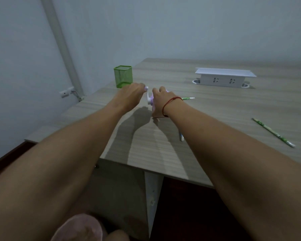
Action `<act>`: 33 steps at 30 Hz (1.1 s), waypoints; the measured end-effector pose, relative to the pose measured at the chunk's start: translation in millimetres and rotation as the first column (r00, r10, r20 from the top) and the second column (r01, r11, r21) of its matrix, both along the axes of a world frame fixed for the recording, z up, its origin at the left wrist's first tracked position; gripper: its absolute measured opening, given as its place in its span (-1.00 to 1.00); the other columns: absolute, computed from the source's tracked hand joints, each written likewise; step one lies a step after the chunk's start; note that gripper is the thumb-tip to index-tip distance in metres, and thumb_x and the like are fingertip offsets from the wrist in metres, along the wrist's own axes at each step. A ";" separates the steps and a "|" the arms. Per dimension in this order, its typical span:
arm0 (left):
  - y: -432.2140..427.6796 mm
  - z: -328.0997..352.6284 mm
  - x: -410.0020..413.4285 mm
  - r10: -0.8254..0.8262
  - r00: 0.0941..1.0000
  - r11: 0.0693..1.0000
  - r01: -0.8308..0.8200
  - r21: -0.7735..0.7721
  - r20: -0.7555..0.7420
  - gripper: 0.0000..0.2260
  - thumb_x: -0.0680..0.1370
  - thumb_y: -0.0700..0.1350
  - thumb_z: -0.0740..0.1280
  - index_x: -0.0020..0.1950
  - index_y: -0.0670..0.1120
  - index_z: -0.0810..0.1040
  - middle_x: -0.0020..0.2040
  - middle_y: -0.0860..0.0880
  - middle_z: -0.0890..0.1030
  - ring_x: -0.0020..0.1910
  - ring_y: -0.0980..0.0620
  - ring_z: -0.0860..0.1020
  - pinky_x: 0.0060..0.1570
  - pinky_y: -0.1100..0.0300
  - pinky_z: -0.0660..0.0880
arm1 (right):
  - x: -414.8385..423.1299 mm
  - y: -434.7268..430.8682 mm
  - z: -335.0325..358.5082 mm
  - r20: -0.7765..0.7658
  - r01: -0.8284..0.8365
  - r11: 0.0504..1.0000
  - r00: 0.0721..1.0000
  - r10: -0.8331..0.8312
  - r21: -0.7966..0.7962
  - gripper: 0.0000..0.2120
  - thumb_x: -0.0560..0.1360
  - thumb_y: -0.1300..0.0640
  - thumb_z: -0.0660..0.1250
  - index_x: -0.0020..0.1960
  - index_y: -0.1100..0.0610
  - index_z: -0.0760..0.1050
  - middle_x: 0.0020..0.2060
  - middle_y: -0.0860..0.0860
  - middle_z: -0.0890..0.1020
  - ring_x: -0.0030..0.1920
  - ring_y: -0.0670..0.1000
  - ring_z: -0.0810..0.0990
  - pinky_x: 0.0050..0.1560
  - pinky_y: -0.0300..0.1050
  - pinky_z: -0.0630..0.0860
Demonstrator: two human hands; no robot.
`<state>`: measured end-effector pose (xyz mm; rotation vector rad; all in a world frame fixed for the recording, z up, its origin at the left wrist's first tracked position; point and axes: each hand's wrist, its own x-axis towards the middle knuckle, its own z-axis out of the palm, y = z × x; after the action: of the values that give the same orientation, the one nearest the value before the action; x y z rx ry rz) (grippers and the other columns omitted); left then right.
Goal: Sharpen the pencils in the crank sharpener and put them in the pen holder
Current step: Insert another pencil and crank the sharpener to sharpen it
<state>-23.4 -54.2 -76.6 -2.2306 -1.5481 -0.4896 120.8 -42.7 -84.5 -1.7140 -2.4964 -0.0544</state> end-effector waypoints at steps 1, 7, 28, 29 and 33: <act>-6.0 0.6 1.2 -0.027 1.000 0.999 0.027 0.023 0.009 -0.79 0.65 -0.22 0.10 -0.01 -0.27 0.48 -0.08 -0.28 0.58 -0.11 -0.27 0.55 -0.21 -0.07 0.43 | -0.6 -0.3 1.0 0.004 0.007 1.000 1.000 -0.007 -0.014 -0.26 0.35 -0.03 0.44 0.41 0.12 0.20 0.32 0.13 0.31 0.35 0.24 0.40 0.32 0.22 0.39; -38.4 -15.4 -3.4 -0.161 0.987 0.985 0.160 0.070 0.013 -0.88 0.59 -0.27 0.19 -0.01 -0.24 0.51 -0.14 -0.27 0.59 -0.21 -0.28 0.56 -0.28 -0.06 0.45 | -4.1 -2.9 7.3 0.005 0.040 0.998 0.999 -0.040 -0.044 -0.21 0.35 -0.05 0.49 0.44 0.12 0.18 0.36 0.14 0.29 0.38 0.25 0.37 0.33 0.26 0.38; 9.6 -13.4 1.0 0.065 0.998 0.996 -0.066 -0.054 -0.016 -0.85 0.60 -0.30 0.16 -0.02 -0.29 0.52 -0.07 -0.31 0.58 -0.07 -0.28 0.57 -0.23 0.00 0.38 | 1.3 1.5 3.1 -0.016 -0.043 0.998 0.999 0.044 0.056 -0.29 0.38 0.00 0.47 0.41 0.14 0.22 0.34 0.14 0.32 0.34 0.17 0.42 0.28 0.02 0.39; 10.7 -13.1 1.2 0.046 0.999 0.998 -0.046 -0.032 0.023 -0.83 0.61 -0.30 0.14 -0.02 -0.30 0.51 -0.06 -0.31 0.57 -0.07 -0.27 0.56 -0.20 -0.03 0.41 | 0.3 2.1 2.0 -0.016 -0.036 0.998 0.999 0.036 0.050 -0.29 0.38 -0.01 0.46 0.41 0.13 0.21 0.34 0.13 0.32 0.34 0.18 0.41 0.29 0.04 0.39; 3.2 1.6 -0.6 -0.049 0.998 0.999 0.049 0.013 0.037 -0.77 0.65 -0.22 0.10 -0.04 -0.29 0.51 -0.07 -0.30 0.58 -0.08 -0.26 0.55 -0.18 -0.03 0.40 | -2.1 1.8 3.5 -0.018 0.005 1.000 1.000 -0.005 -0.013 -0.22 0.36 -0.04 0.47 0.44 0.11 0.17 0.34 0.13 0.29 0.37 0.23 0.38 0.33 0.17 0.38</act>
<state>-24.0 -51.0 -75.0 -2.2673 -1.5073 -0.5565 118.7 -41.0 -80.9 -1.7180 -2.4855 -0.0233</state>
